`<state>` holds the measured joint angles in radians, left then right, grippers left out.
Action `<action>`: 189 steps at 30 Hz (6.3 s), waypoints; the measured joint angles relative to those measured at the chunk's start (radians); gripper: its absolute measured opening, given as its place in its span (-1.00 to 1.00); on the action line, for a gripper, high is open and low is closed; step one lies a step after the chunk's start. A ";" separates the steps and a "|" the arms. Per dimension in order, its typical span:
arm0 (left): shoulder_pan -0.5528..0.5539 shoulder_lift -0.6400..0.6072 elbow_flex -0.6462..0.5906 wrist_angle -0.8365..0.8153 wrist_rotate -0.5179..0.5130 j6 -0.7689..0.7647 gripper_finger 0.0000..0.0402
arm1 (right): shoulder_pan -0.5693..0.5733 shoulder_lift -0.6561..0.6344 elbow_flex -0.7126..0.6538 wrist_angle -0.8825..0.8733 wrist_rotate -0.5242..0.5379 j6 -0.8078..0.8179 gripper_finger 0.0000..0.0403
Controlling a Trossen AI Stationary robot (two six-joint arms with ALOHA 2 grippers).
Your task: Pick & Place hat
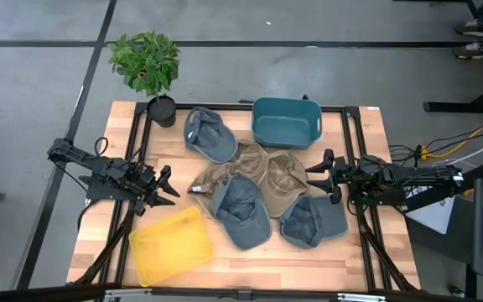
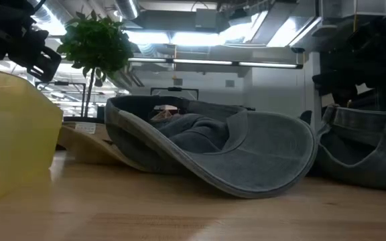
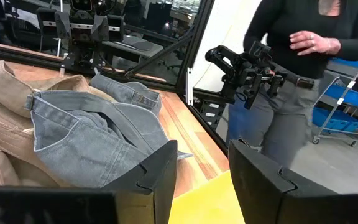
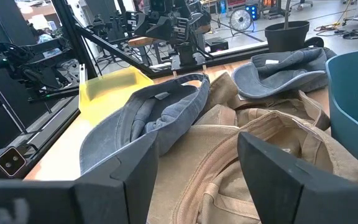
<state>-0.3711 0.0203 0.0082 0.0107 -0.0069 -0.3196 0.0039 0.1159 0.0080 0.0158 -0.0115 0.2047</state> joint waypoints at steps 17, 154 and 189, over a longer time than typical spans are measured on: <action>0.000 0.000 0.000 0.000 0.000 0.000 -0.31 | 0.001 0.000 0.000 0.031 0.026 1.124 0.08; 0.000 0.000 0.000 0.541 -0.454 -0.262 -0.31 | 0.279 1.174 1.447 -0.567 0.700 -0.164 -0.97; 0.151 0.741 0.453 0.450 -0.224 -0.346 0.56 | 0.090 1.174 1.447 -0.436 0.168 -0.295 -0.97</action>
<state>-0.2198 0.7615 0.4609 0.4603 -0.2307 -0.6658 0.0936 1.2896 1.4548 -0.4206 0.1566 -0.0907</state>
